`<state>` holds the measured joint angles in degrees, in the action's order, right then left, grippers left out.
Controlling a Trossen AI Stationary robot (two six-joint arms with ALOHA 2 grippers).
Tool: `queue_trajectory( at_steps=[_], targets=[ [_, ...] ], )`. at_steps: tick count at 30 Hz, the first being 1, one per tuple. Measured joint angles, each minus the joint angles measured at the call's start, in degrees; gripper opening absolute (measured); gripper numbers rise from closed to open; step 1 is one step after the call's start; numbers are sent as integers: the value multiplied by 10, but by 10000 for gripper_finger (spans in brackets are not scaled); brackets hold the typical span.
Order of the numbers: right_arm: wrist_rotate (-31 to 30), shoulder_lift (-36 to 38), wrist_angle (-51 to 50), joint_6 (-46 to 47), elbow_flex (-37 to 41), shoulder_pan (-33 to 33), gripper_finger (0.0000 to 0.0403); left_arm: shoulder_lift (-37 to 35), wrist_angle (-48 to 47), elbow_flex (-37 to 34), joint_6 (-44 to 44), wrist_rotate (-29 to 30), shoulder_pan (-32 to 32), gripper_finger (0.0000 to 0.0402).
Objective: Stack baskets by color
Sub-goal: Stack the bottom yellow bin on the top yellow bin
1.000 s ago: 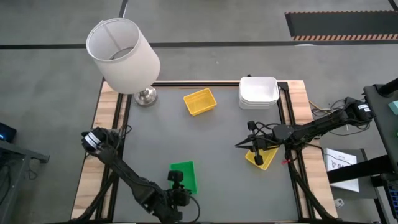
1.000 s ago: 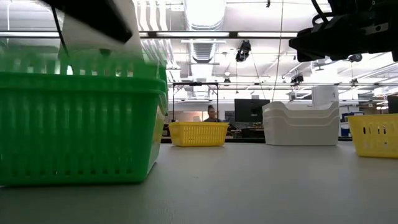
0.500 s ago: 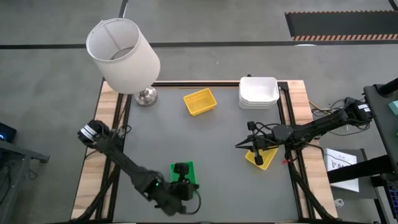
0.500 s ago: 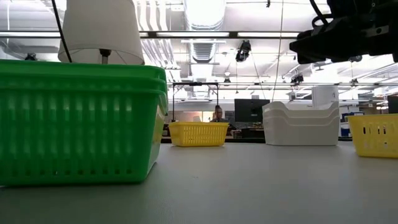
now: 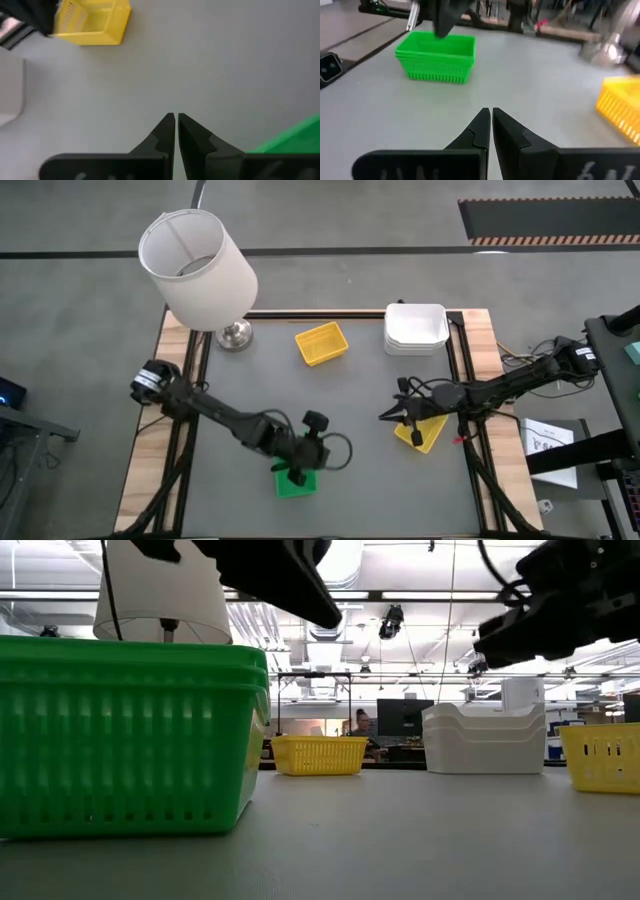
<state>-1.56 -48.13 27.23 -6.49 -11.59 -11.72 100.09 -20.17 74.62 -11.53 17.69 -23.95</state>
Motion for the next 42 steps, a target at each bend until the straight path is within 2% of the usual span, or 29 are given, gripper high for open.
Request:
queue_trajectory(
  at_steps=[7, 14, 17, 20, 23, 27, 31, 35, 38, 42],
  targets=[
    [0, -1, -113, 110, -57, 0, 12, -81, 16, -67, -72, -17, 51, 5],
    [5, -10, -382, 263, -185, -7, 12, -191, 160, -168, -121, -16, 79, 5],
    [6, -16, -506, 319, -231, -34, 12, -228, 217, -198, -165, -16, 83, 5],
    [0, -31, -574, 397, -269, -78, 12, -250, 275, -226, -203, -12, 82, 5],
    [-1, -59, -619, 446, -301, -136, 12, -266, 324, -244, -205, -12, 82, 5],
    [-3, -107, -703, 454, -346, -201, 12, -274, 334, -254, -205, -12, 82, 5],
    [-2, -157, -849, 456, -395, -236, 13, -273, 336, -255, -205, -11, 82, 5],
    [42, -203, -956, 458, -438, -248, 20, -272, 333, -255, -205, -12, 82, 5],
    [73, -233, -1000, 422, -460, -248, 46, -272, 333, -255, -204, -12, 82, 5],
    [63, -261, -1005, 346, -462, -248, 101, -272, 333, -255, -204, -12, 82, 5]
  ],
)
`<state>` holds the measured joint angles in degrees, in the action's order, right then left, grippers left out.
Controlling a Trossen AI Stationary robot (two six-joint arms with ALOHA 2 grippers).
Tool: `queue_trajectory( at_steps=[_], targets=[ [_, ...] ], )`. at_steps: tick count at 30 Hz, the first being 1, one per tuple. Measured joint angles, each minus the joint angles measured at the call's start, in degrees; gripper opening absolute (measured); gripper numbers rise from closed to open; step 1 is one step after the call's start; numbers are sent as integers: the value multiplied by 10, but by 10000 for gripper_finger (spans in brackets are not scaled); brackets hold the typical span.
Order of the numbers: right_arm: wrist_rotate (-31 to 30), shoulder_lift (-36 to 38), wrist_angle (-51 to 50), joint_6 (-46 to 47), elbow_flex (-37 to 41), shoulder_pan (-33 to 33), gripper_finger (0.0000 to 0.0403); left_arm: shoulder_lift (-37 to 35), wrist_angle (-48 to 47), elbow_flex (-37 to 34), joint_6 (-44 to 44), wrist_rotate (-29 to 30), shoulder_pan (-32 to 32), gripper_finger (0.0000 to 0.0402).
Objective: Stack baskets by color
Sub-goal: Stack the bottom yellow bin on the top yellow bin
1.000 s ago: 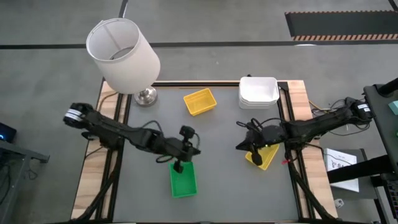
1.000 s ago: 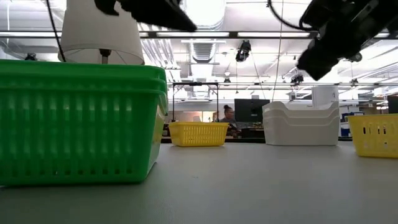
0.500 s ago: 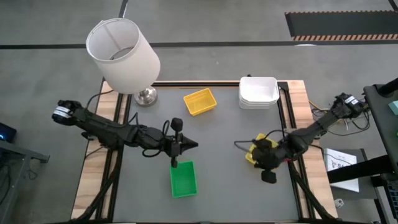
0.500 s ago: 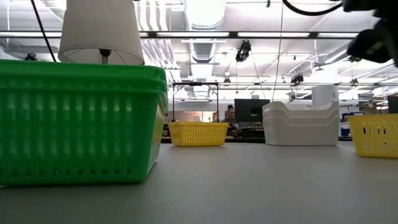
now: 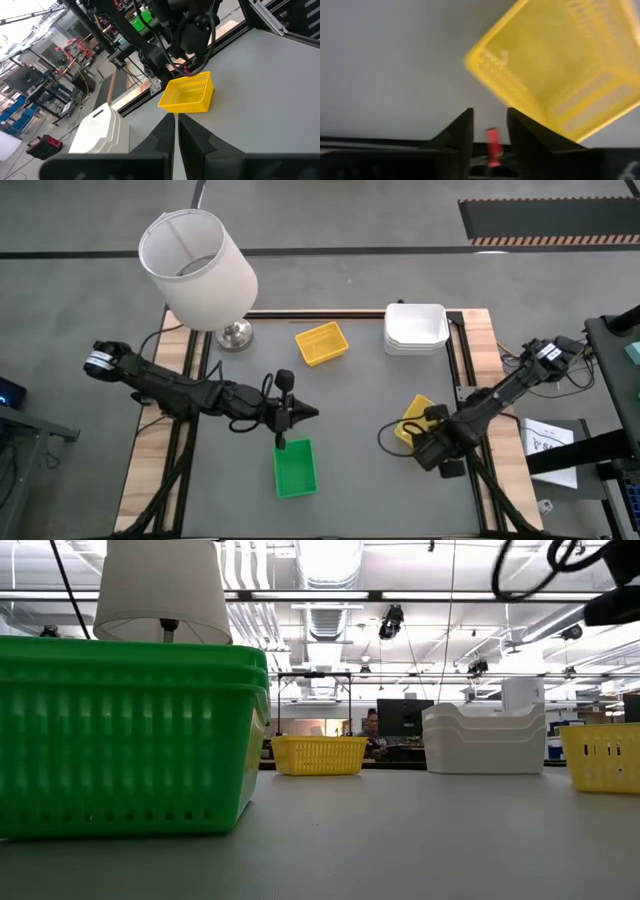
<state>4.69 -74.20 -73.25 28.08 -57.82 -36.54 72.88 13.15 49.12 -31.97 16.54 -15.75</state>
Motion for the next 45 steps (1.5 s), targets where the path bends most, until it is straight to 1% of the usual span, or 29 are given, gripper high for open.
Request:
queue_trajectory(
  at_steps=[3, 7, 9, 13, 15, 17, 19, 24, 25, 27, 30, 33, 36, 40, 43, 45],
  targets=[
    [-33, -21, -6, -61, 7, 0, 139, 0, 0, 0, 0, 0, 0, 5],
    [-47, -46, -10, -133, 14, 0, 173, 0, 0, 0, 0, 1, 0, 5],
    [-48, -60, -9, -159, 20, 0, 180, 0, -1, 0, 0, 2, 0, 5],
    [-48, -86, -7, -168, 31, 0, 177, 0, -1, 0, -1, 2, 0, 5],
    [-49, -96, -2, -174, 36, 0, 166, 0, -2, 0, -4, 2, 0, 5],
    [-49, -106, 1, -182, 38, 0, 145, 0, -2, 0, -4, 2, 0, 5],
    [-49, -114, 8, -191, 39, 0, 116, 0, -2, 0, -4, 3, 0, 5],
    [-49, -123, 25, -207, 39, 1, 27, 0, -5, 0, -5, 8, 0, 5],
    [-49, -123, 24, -207, 38, 1, 19, 0, -5, 0, -5, 13, 0, 5],
    [-49, -122, 25, -207, 31, 1, 15, 0, -5, 0, -7, 31, 0, 5],
    [-49, -122, 26, -213, 4, 5, 14, -5, -9, 0, -34, 75, -1, 5],
    [-60, -125, 25, -215, -35, 24, 13, -26, -39, 0, -73, 109, -1, 5],
    [-73, -135, 15, -211, -86, 58, 13, -57, -79, 0, -73, 113, -1, 5],
    [-79, -160, -9, -209, -171, 109, 13, -105, -113, -6, -14, 110, -5, 5],
    [-81, -196, -43, -235, -251, 145, 13, -136, -115, -22, 29, 109, -5, 5],
    [-98, -222, -69, -264, -304, 167, 12, -153, -113, -37, 43, 108, -5, 5]
  ],
)
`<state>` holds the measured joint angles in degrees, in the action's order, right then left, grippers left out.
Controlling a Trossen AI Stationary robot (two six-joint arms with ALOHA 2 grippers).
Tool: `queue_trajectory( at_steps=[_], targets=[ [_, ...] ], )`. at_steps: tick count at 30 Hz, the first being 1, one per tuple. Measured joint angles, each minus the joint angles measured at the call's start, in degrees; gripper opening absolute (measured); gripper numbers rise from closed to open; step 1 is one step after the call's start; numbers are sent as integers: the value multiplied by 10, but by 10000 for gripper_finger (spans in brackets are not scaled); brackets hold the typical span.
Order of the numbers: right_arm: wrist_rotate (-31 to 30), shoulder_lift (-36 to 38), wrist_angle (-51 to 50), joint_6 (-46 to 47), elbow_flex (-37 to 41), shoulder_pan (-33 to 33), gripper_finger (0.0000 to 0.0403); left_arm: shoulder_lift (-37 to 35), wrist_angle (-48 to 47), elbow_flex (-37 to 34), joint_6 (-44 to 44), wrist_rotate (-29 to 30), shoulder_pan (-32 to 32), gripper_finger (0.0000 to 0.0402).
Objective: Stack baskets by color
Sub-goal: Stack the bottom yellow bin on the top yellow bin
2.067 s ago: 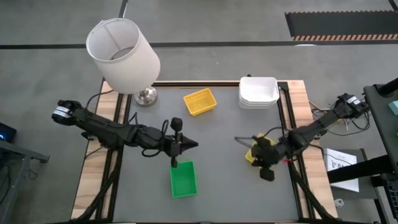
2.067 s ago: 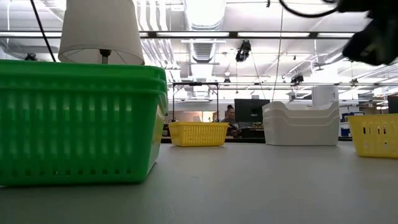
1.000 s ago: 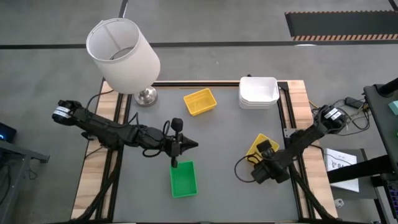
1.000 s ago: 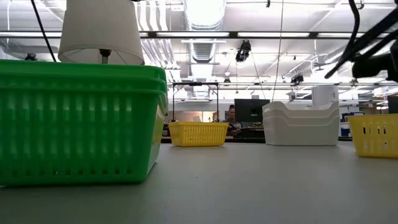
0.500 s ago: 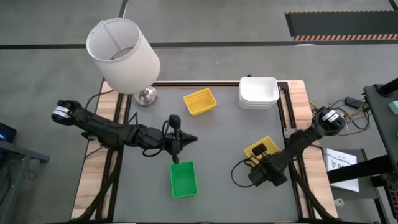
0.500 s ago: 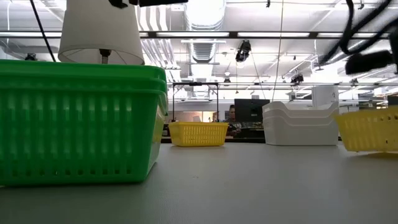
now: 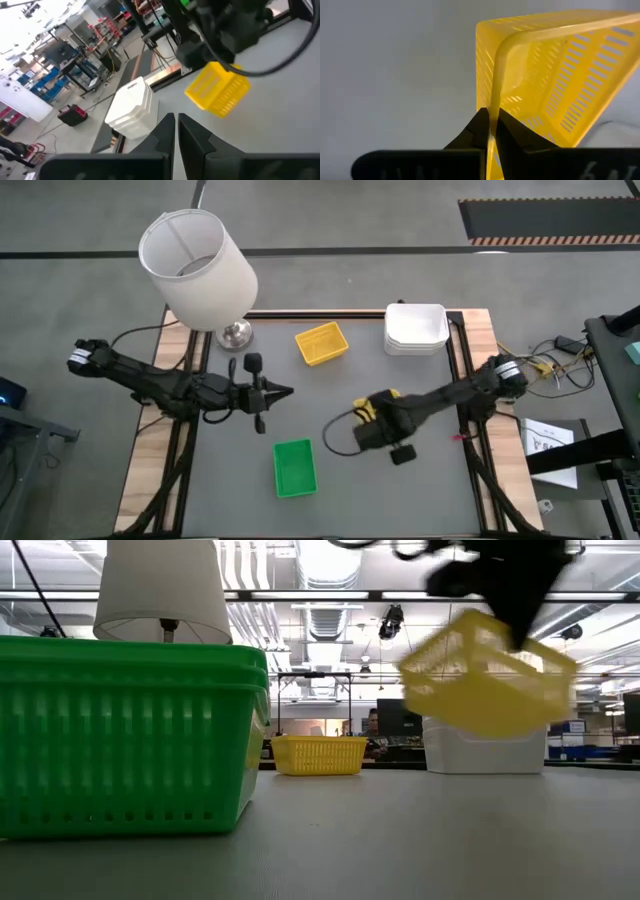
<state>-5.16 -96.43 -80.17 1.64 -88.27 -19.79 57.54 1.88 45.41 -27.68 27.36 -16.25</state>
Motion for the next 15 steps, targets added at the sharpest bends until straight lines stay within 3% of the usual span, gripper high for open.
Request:
queue_trajectory(
  at_steps=[4, 15],
  targets=[
    [-31, -56, -43, -66, -102, 52, 12, -27, 3, -27, 4, 0, -3, 5],
    [-36, -184, -83, -257, -317, 209, 12, -68, 0, -49, 4, -2, -11, 5]
  ],
)
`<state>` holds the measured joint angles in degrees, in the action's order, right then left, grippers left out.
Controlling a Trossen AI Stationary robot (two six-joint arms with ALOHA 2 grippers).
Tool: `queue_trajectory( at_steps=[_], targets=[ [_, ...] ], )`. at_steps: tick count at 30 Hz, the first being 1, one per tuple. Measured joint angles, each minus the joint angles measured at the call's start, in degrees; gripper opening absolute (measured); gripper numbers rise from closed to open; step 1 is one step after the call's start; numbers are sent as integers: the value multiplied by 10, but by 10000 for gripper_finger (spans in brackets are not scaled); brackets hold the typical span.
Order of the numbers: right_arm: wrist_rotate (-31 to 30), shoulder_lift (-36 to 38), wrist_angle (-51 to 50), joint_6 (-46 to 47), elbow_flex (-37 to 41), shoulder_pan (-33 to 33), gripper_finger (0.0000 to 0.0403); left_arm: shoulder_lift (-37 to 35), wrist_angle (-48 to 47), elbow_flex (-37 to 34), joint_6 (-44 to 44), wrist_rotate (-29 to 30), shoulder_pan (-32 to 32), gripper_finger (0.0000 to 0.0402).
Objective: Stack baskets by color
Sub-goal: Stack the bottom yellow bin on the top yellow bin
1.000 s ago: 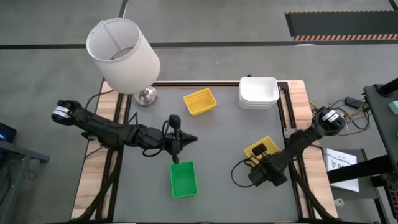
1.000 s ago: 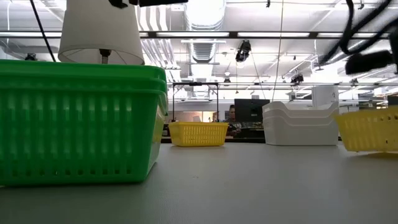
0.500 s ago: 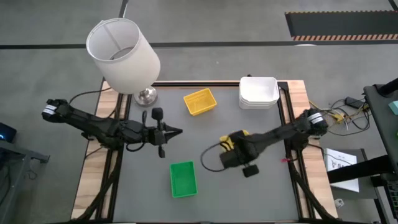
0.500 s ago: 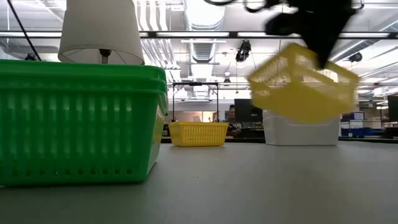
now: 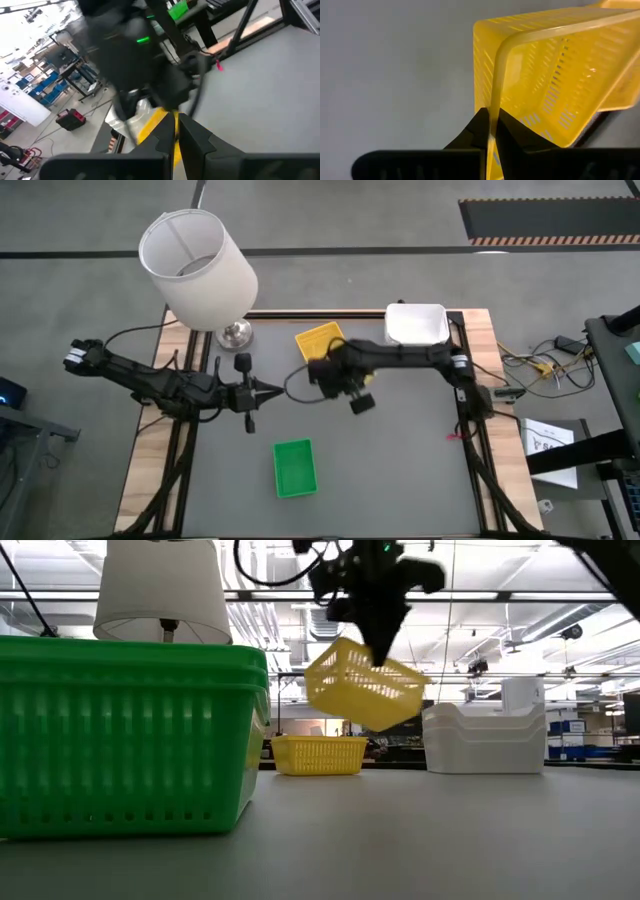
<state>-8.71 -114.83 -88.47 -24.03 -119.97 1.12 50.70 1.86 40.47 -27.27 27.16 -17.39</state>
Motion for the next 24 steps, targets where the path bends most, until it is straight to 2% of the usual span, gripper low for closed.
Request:
queue_trajectory(
  at_steps=[6, 12, 17, 24],
  targets=[
    [-62, -45, 3, -147, -67, 63, 12, 1, -14, -1, -2, 0, 0, 5],
    [-93, -71, 59, -144, -69, 118, 12, -4, -12, -1, -25, 2, 0, 5],
    [-184, -96, 83, -169, -69, 130, 12, -15, -10, -1, -36, 2, 0, 5],
    [-178, -106, 131, -182, -67, 129, 12, -22, -11, -1, -36, 2, 0, 5]
  ],
)
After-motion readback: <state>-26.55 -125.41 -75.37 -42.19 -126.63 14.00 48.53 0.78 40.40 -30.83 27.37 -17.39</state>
